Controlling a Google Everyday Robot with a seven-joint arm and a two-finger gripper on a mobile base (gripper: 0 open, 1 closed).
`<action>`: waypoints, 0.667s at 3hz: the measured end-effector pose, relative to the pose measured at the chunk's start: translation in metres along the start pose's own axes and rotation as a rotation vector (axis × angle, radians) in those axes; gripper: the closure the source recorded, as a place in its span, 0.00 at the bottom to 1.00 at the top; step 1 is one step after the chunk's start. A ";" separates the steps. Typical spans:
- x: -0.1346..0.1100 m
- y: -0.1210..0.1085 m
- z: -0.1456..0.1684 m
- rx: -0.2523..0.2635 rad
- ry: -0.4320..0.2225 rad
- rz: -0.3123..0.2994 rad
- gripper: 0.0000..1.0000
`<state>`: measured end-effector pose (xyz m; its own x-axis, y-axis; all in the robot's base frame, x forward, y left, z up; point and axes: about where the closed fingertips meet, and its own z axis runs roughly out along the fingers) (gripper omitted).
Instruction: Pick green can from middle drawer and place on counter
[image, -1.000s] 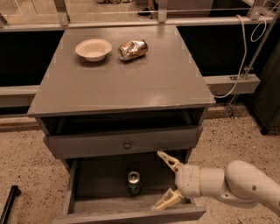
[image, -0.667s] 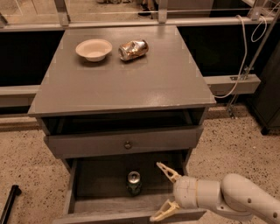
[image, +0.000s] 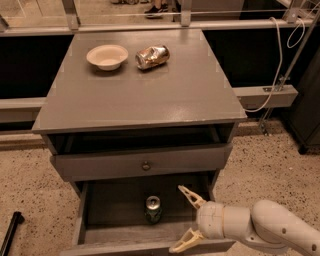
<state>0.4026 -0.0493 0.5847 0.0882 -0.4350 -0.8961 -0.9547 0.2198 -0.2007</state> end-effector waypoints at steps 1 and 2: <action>0.037 -0.008 0.042 -0.012 0.065 0.017 0.00; 0.064 -0.017 0.080 -0.043 0.083 0.033 0.00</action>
Offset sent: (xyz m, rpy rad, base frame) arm 0.0714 0.0581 -0.1299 -0.0963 0.1041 0.0270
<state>0.4474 -0.0115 0.4992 0.0344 -0.4996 -0.8656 -0.9682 0.1981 -0.1528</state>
